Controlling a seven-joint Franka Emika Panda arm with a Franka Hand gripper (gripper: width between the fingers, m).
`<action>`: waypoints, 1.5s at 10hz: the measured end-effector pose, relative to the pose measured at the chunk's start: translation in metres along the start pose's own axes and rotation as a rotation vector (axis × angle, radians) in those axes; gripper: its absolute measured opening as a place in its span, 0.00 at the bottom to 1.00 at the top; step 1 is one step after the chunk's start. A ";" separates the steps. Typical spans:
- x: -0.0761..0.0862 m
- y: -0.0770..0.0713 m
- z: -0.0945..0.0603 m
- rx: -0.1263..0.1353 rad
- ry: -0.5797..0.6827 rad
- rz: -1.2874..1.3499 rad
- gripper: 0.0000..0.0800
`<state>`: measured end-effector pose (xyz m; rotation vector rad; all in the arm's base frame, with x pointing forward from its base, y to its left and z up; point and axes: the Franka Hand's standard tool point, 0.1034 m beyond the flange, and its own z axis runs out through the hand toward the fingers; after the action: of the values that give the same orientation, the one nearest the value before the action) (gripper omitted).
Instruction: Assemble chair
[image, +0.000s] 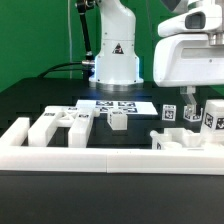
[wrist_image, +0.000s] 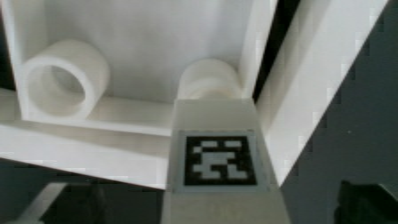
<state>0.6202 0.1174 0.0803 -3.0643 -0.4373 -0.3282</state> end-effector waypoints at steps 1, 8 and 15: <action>0.000 0.000 0.000 0.000 -0.002 0.000 0.81; 0.009 0.002 -0.009 0.018 -0.160 0.044 0.81; 0.010 0.006 -0.007 0.015 -0.131 0.028 0.36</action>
Offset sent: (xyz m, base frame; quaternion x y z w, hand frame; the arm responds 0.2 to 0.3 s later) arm 0.0089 -0.0057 0.0157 -0.0308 -0.1358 0.0732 0.9875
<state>0.6303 0.1138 0.0893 -3.0848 -0.3987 -0.1236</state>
